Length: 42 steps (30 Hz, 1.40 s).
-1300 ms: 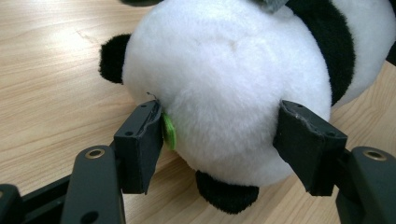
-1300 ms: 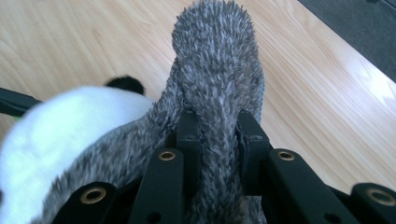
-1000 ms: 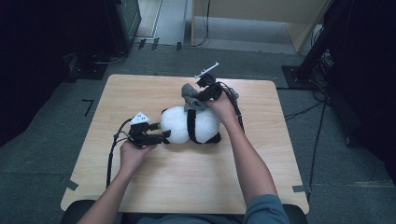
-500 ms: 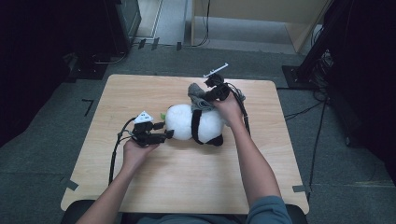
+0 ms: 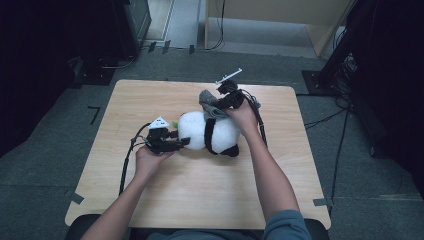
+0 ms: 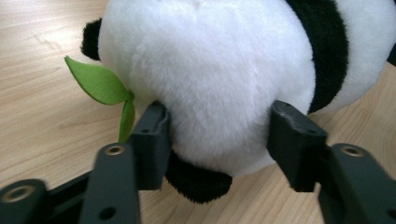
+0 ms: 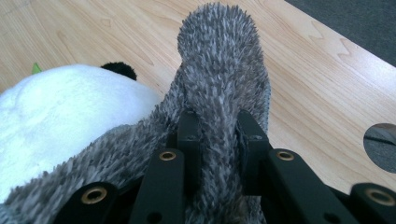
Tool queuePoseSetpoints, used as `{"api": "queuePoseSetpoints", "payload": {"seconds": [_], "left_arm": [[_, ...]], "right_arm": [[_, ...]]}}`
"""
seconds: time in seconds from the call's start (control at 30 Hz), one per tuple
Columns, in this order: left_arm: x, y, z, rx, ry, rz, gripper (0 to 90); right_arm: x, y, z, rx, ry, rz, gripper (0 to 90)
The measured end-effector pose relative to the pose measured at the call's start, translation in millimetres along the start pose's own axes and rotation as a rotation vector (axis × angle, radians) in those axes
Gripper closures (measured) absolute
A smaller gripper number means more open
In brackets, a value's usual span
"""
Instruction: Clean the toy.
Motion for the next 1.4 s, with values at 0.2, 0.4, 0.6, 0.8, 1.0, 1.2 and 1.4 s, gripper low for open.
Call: {"api": "queuePoseSetpoints", "payload": {"seconds": [0.2, 0.4, 0.6, 0.8, 1.0, 1.2, 1.4], "left_arm": [[-0.3, -3.3, -2.1, -0.019, 0.002, 0.019, 63.4], [0.6, -4.2, -3.0, -0.016, -0.005, 0.033, 65.4], [1.3, -4.7, -2.7, -0.014, 0.000, 0.037, 65.3], [1.5, -6.1, -4.0, -0.008, -0.006, 0.028, 65.3], [2.8, -9.2, -5.9, -0.011, -0.014, 0.031, 66.0], [2.6, -10.8, -6.5, -0.007, -0.021, 0.028, 66.2], [2.7, -11.0, -7.6, -0.001, -0.002, 0.036, 65.8]], "right_arm": [[7.4, -6.3, -2.8, 0.002, 0.001, -0.009, 76.2], [27.0, -18.2, -14.9, 0.016, 0.038, -0.034, 76.4], [40.0, -21.4, -29.9, 0.024, 0.078, -0.026, 76.5], [46.9, -24.3, -37.0, 0.030, 0.086, -0.046, 76.5], [53.0, -37.0, -38.5, 0.045, 0.094, -0.085, 77.7], [39.7, -62.6, -23.6, 0.106, 0.060, -0.083, 78.1], [7.6, -76.5, -4.6, 0.154, 0.004, -0.040, 78.0]]}}
Point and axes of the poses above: each handheld gripper's, and its own axes: y roughly forward along the jaws, z roughly out of its top, x roughly to its right, the point moved 9 cm from there along y, roughly forward along the jaws, and after that the axes turned 3 degrees about -z, right-handed, at the moved point
